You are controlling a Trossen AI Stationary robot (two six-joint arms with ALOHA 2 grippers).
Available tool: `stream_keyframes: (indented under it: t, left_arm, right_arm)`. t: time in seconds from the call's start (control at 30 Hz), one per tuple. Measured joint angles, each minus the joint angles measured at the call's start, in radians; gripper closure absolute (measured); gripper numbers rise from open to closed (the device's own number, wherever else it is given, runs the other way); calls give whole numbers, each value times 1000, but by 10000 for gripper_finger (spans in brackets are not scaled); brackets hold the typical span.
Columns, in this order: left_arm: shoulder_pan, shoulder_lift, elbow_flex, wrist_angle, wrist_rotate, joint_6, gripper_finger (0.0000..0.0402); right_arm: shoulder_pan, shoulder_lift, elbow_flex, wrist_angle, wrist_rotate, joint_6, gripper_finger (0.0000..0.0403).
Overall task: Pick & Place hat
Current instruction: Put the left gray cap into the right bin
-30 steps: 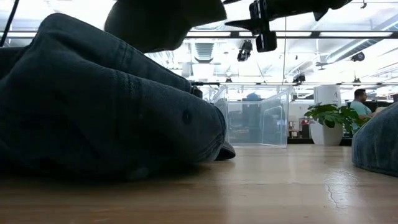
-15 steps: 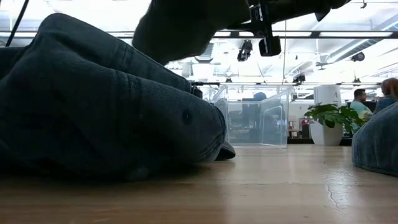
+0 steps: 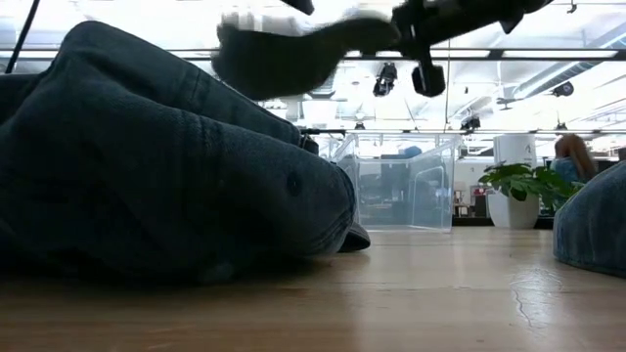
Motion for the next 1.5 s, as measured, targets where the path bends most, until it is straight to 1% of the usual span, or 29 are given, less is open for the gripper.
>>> stream_keyframes:
  t: [0.1,0.2,0.3,0.37,0.43,0.5,0.53,0.63,0.77,0.97,1.2,1.3,1.4,1.5]
  left_arm:
    - [-41,-21,7,-148,1,-248,296]
    - [-84,-48,10,-302,5,-525,293]
    - [-117,-79,10,-488,8,-835,292]
    - [-126,-94,10,-629,12,-1051,292]
    - [-130,-107,10,-772,27,-1246,291]
    - [-131,-119,8,-873,54,-1400,291]
    - [-131,-128,-3,-868,62,-1433,291]
    - [-124,-160,-50,-784,71,-1427,291]
    - [-82,-185,-118,-620,131,-1329,291]
    - [0,-188,-223,-274,129,-1104,291]
    - [99,-188,-300,164,150,-774,291]
    - [139,-178,-318,348,213,-653,291]
    - [165,-152,-319,441,282,-570,291]
    - [182,-133,-319,457,307,-541,291]
  right_arm:
    - [-23,-14,-1,-68,27,-61,390]
    - [-44,-39,-1,-127,29,-130,390]
    - [-49,-67,-1,-166,-22,-177,390]
    - [-48,-102,-1,-184,-70,-184,390]
    - [-41,-138,0,-213,-90,-188,390]
    - [-37,-168,0,-271,-98,-190,390]
    - [-37,-180,-1,-296,-101,-190,390]
    - [-31,-218,-1,-338,-95,-190,390]
    - [-24,-233,-1,-325,-96,-182,390]
    - [2,-214,-1,-297,-107,-158,390]
    - [56,-153,-1,-241,-136,-127,390]
    - [75,-121,-1,-193,-136,-117,390]
    - [90,-85,-1,-117,-137,-92,390]
    - [105,-48,-1,-34,-146,-60,390]
